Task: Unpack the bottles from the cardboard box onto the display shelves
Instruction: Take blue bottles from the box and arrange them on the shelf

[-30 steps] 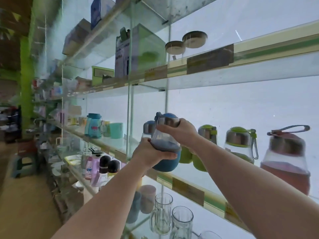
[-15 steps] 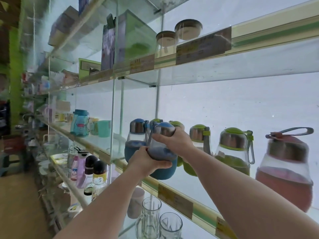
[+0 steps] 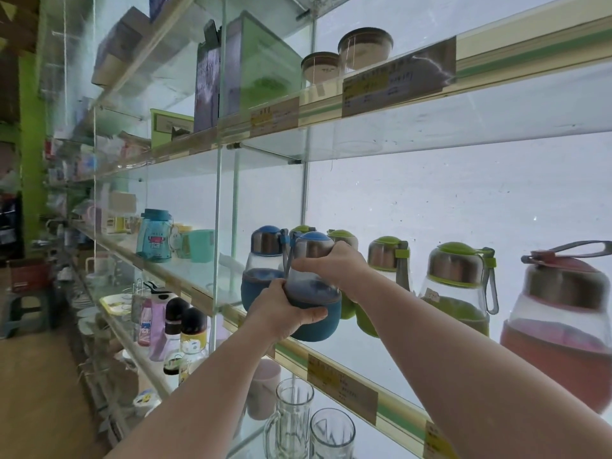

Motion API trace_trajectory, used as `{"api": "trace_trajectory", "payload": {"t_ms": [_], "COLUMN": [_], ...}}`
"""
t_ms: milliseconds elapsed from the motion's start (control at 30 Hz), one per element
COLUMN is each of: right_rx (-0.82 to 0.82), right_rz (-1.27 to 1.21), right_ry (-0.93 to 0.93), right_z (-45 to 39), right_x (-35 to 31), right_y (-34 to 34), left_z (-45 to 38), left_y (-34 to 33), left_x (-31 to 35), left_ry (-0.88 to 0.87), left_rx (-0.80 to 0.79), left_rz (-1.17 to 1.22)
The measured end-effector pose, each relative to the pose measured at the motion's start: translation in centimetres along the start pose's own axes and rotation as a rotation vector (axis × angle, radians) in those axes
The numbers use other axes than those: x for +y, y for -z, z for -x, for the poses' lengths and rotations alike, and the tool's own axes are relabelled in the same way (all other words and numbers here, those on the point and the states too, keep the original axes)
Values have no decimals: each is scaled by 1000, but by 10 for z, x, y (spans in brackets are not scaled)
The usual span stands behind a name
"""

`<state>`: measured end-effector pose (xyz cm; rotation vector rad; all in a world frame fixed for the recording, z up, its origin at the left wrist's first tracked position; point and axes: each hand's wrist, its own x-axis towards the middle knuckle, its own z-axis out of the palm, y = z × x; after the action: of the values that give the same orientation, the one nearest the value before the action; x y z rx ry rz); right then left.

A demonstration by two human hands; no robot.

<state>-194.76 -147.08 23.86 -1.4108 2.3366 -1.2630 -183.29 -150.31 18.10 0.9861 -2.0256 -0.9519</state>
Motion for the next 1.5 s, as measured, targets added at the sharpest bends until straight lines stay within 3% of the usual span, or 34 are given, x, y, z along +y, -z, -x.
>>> {"api": "trace_trajectory", "payload": {"t_ms": [233,533,700,800,967,1133,1500], "right_rx": [102,-6,133,183,-51,-337,-675], "right_rz": [76,-72,21,-19,-154,-187,-127], "right_ry": [19,-4,74,235,363,223,-46], "right_z": [8,20,33,58,108,148,219], "right_x": [-1,-13,-36,-59,-85,-69,11], "right_y": [-11,14,21,14,-35,-122,-280], "left_z": [5,7,19,37,85,151,265], "left_y": [-3,-3,9,26,63,96,85], "left_x": [-3,2,5,5,-39,-114,-251], "left_ry": [-12,18,29,17,106,332,759], "left_rx": [6,23,113,220,284,320,330], "left_rz": [5,-36,-46,-60,-75,-123,-71]}}
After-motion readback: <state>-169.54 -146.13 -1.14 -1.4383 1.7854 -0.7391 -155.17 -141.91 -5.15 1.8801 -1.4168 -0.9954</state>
